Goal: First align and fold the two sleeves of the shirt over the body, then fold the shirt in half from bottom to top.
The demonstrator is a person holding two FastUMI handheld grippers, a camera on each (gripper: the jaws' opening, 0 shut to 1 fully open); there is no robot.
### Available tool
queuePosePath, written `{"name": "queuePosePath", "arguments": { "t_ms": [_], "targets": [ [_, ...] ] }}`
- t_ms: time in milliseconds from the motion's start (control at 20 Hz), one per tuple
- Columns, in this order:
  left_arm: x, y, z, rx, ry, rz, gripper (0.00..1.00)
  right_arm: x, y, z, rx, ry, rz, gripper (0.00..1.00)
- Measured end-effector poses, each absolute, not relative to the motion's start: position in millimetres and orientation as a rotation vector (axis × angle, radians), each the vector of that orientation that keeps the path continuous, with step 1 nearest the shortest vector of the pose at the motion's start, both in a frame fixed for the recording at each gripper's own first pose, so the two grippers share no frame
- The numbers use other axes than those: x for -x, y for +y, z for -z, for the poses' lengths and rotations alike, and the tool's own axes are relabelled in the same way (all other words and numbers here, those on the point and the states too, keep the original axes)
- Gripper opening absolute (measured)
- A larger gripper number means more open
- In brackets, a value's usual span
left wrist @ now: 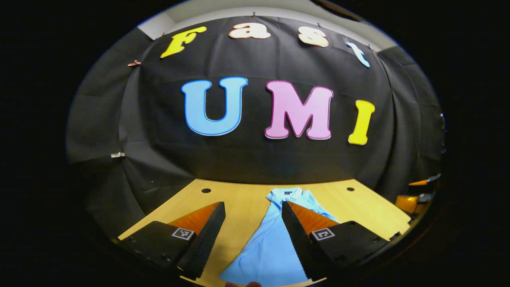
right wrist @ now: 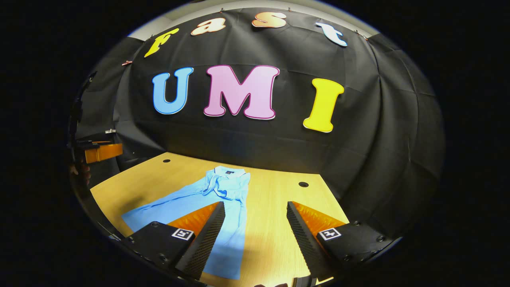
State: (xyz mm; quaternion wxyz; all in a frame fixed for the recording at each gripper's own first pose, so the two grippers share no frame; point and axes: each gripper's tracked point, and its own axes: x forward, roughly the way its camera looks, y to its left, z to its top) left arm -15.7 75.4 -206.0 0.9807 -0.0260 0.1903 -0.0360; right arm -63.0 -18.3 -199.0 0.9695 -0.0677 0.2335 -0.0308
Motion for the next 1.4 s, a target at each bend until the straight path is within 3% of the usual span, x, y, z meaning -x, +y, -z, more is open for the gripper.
{"name": "queuePosePath", "arguments": {
  "t_ms": [100, 250, 450, 550, 650, 900, 1400],
  "targets": [
    [27, 75, 203, 0.069, 0.416, 0.086, 0.91, 68, -7, 193, 0.120, 0.476, 0.057, 0.97],
    [66, 84, 258, 0.062, 0.644, 0.115, 0.92, 86, 2, 207, 0.084, 0.551, 0.063, 0.97],
    [126, 123, 368, -0.012, 1.016, 0.092, 0.93, 141, 0, 283, 0.019, 0.839, 0.076, 0.97],
    [141, 134, 407, 0.003, 1.114, 0.081, 0.90, 166, -4, 326, -0.010, 0.985, 0.088, 0.98],
    [148, 136, 432, 0.039, 1.203, 0.076, 0.96, 177, -11, 354, -0.022, 1.070, 0.122, 0.98],
    [144, 145, 459, 0.003, 1.273, 0.052, 0.96, 195, -17, 398, 0.011, 1.193, 0.130, 0.97],
    [133, 123, 478, -0.053, 1.300, 0.111, 0.97, 191, 8, 425, 0.022, 1.239, 0.096, 0.97]
  ]
}}
